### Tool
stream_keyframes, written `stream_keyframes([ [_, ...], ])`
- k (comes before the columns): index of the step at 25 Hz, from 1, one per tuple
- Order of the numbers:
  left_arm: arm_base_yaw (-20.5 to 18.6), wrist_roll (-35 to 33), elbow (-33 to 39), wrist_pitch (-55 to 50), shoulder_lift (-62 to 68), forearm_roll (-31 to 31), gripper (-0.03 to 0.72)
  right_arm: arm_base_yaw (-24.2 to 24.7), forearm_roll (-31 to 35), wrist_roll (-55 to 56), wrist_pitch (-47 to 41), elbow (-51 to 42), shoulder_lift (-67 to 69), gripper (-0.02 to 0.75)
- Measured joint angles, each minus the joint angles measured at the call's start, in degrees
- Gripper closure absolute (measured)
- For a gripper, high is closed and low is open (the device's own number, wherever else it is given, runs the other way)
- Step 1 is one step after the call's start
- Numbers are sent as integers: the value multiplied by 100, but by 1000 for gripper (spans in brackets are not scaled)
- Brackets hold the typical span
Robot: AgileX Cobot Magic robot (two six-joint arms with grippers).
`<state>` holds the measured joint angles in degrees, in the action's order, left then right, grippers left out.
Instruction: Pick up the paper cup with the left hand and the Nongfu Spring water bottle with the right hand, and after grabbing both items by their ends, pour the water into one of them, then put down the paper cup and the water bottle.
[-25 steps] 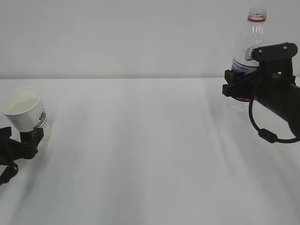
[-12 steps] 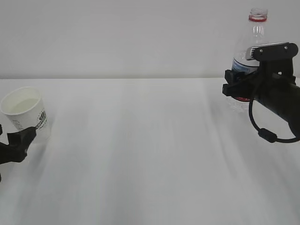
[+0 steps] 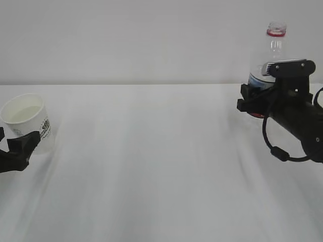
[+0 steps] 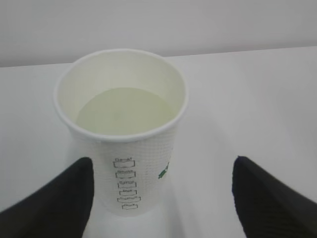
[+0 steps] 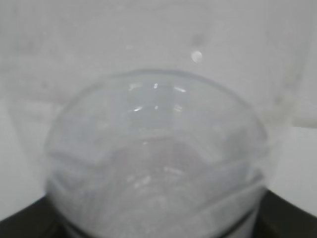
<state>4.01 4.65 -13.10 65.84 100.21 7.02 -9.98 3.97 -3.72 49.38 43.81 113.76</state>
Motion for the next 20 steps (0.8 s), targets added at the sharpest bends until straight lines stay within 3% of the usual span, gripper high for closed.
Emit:
stream_keyframes([
  [16, 0, 0, 0, 0, 0, 33, 66, 0, 10, 10, 875, 313, 933, 264],
  [20, 0, 0, 0, 0, 0, 36, 72, 0, 10, 22, 931, 321, 969, 198],
])
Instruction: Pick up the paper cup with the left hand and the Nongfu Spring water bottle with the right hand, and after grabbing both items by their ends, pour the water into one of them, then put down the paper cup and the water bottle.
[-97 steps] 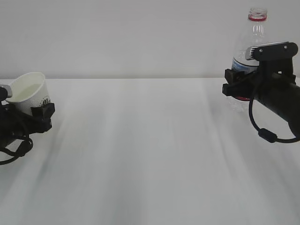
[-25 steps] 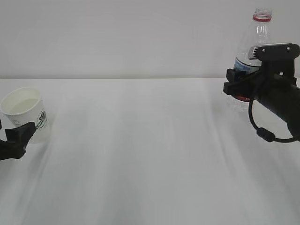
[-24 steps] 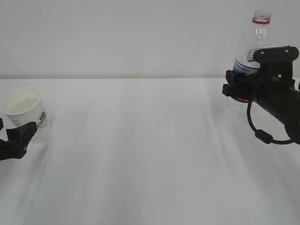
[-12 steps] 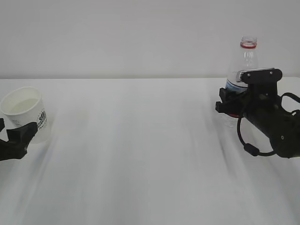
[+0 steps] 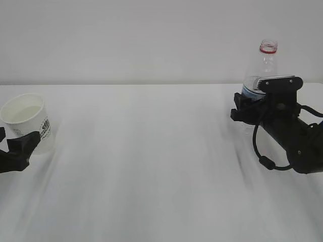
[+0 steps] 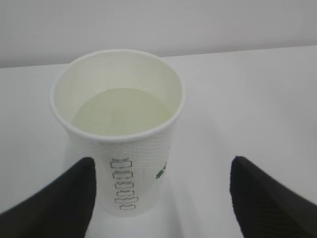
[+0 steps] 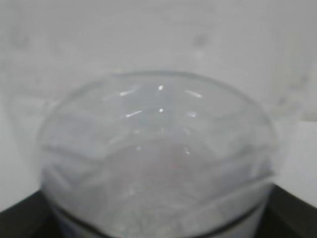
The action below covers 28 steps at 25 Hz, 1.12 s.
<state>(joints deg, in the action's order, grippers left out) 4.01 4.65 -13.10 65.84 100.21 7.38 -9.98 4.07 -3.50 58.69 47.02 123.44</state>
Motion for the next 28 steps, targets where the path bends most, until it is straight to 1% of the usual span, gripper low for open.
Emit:
stream_keyframes([
  [3, 0, 0, 0, 0, 0, 0, 76, 0, 0, 0, 10, 0, 12, 136],
  [5, 0, 0, 0, 0, 0, 10, 77, 0, 0, 0, 72, -11, 12, 121],
  [10, 0, -10, 0, 0, 0, 10, 82, 0, 42, 0, 505, -225, 12, 115],
  [21, 0, -10, 0, 0, 0, 10, 87, 0, 102, 10, 614, -840, -603, 114],
  [28, 0, -10, 0, 0, -13, 10, 94, 0, 55, 350, 648, -1186, -904, 114],
])
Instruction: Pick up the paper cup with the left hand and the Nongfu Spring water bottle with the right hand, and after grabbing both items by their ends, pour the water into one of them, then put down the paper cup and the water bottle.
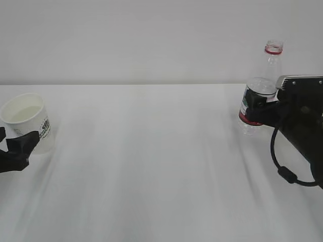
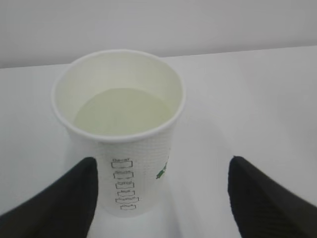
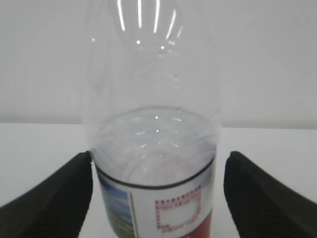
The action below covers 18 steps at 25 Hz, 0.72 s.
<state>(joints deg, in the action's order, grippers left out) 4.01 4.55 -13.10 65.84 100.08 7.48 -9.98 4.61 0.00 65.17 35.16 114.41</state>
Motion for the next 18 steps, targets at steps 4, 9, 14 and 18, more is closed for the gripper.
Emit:
stream_keyframes([
  [4, 0, 0, 0, 0, -148, 0, 95, 0, -34, 43, 0, -308, -111, 114],
  [9, 0, 0, 14, 0, -281, -22, 95, 0, -47, 53, 0, -641, -310, 115],
  [14, 0, 0, 156, 0, -329, -22, 95, 0, -82, 53, 0, -839, -619, 115],
  [18, 0, 0, 241, 0, -364, -32, 95, 0, -116, 61, 9, -1040, -925, 116],
])
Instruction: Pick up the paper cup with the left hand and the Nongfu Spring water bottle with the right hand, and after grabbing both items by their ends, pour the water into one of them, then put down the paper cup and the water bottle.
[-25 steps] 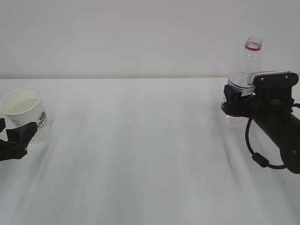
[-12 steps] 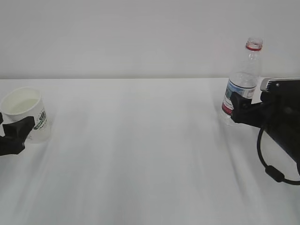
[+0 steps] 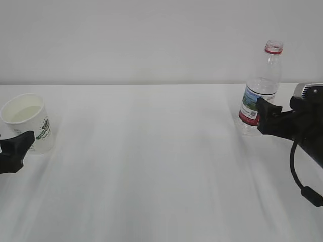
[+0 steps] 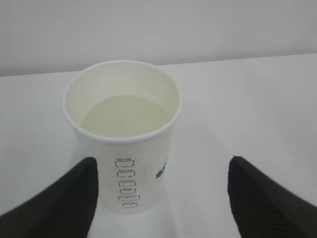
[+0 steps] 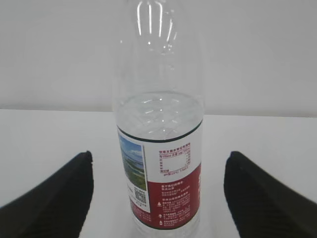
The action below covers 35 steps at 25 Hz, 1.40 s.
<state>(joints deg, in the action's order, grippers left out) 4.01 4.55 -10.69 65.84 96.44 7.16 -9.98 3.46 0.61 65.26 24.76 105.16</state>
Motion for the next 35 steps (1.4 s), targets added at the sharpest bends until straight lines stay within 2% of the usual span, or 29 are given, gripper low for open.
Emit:
stream_keyframes([
  [6, 0, 0, 101, 0, -310, -114, 96, 0, -26, 0, -14, -222, -545, 119],
  [17, 0, 0, 135, -16, -1492, -337, 96, 0, -38, -61, -817, -244, -1849, 129],
  [30, 0, 0, 143, -1169, -3153, -488, 97, 0, -38, -126, -1980, -272, -3253, 140],
  [35, 0, 0, 31, -2099, -3863, -498, 97, 0, -38, -137, -2434, -276, -3809, 143],
])
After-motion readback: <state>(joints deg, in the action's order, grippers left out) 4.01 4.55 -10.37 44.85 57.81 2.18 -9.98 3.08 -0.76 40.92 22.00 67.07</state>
